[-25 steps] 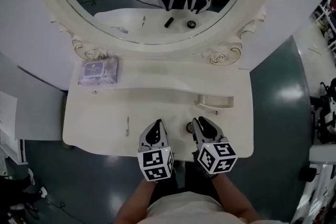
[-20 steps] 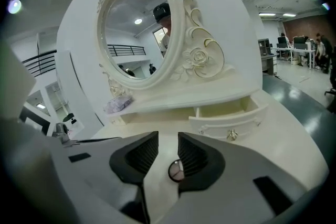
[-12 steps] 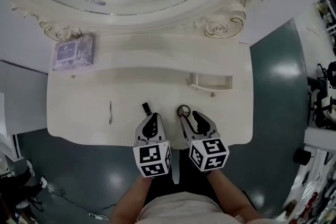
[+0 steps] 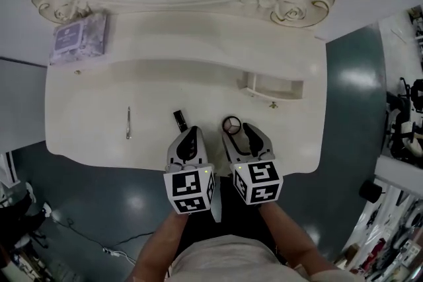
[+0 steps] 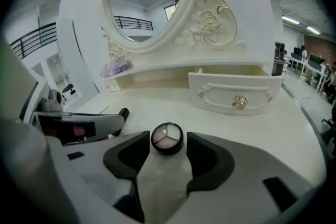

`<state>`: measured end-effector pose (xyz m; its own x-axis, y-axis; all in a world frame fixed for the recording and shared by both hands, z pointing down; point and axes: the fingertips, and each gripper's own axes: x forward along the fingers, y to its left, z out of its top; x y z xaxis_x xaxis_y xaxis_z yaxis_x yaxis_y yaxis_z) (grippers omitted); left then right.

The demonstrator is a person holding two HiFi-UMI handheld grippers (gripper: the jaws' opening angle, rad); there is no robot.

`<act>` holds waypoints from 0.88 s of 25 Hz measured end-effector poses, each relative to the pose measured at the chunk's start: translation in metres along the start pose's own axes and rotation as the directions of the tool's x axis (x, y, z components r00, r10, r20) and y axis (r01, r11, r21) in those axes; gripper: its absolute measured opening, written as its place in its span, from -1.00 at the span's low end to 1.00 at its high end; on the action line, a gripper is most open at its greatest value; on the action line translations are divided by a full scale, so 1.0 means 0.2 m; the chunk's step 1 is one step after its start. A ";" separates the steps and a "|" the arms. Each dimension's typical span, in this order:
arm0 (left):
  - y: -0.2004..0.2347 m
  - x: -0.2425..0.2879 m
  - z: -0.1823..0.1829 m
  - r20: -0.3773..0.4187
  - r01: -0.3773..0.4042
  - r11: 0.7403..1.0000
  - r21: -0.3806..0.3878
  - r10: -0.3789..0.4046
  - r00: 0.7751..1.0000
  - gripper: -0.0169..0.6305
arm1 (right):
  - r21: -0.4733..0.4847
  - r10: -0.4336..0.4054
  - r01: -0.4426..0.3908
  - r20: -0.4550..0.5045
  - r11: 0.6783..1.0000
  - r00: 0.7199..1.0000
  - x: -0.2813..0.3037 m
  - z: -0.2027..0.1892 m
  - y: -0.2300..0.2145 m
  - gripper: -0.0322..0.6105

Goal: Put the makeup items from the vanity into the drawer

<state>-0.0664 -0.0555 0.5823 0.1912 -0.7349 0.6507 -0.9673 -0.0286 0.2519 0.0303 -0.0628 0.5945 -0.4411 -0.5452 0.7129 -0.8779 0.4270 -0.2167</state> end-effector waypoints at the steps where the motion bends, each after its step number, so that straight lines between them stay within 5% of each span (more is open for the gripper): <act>1: 0.00 0.01 0.00 0.003 -0.002 1.000 -0.006 0.002 1.000 -0.93 | -0.016 0.000 0.000 -0.008 1.000 1.000 0.01 0.00 0.00 -0.24; 12: 0.00 0.02 0.01 0.021 -0.006 0.999 -0.053 0.007 1.000 -0.93 | -0.134 -0.023 0.010 -0.100 0.991 0.995 0.07 -0.02 0.01 -0.23; 22: 0.04 0.02 0.03 0.022 -0.031 0.998 -0.051 0.032 0.999 -0.93 | -0.085 0.004 -0.011 -0.080 0.996 0.997 0.05 0.00 0.02 -0.23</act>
<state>-0.0751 -0.0619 0.5831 0.1566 -0.7502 0.6424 -0.9629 0.0288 0.2684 0.0217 -0.0673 0.6009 -0.4285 -0.4839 0.7631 -0.8539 0.4930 -0.1668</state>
